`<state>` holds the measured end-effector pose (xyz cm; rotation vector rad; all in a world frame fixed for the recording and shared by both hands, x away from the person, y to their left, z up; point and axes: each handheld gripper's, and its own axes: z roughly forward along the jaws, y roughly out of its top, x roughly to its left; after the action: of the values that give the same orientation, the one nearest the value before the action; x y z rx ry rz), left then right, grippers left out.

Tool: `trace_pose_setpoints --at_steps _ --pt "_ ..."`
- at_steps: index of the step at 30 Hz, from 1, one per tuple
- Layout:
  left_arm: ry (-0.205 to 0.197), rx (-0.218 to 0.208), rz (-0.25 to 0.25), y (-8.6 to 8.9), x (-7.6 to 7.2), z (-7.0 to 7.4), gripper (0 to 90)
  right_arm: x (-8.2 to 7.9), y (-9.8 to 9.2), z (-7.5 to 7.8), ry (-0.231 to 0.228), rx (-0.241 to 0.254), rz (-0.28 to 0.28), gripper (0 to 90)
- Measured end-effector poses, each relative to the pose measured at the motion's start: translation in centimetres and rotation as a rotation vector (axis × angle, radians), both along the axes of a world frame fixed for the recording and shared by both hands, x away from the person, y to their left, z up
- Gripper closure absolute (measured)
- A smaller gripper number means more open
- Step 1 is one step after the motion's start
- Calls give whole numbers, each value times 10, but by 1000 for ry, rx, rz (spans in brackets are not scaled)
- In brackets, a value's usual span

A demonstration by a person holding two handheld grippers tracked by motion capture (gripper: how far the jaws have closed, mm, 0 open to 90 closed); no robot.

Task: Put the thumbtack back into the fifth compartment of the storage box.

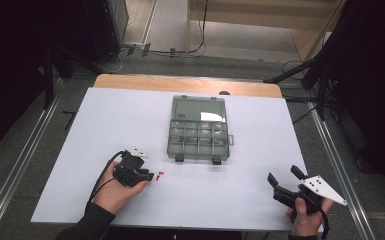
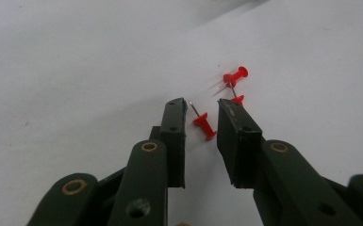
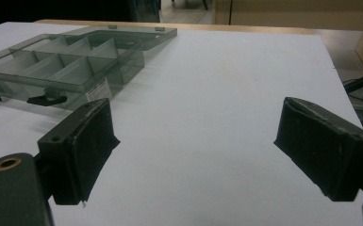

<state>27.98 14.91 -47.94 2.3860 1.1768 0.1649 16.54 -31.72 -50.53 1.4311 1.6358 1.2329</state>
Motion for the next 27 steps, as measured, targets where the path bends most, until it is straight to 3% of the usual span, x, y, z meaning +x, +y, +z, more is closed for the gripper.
trace_pose_setpoints --at_steps 12,27 --pt "-28 22 -7 0 0 -2 831 0 1 0 3 -4 1 127" --pt "-34 11 -25 3 1 -2 851 0 4 -1 4 -17 7 129"
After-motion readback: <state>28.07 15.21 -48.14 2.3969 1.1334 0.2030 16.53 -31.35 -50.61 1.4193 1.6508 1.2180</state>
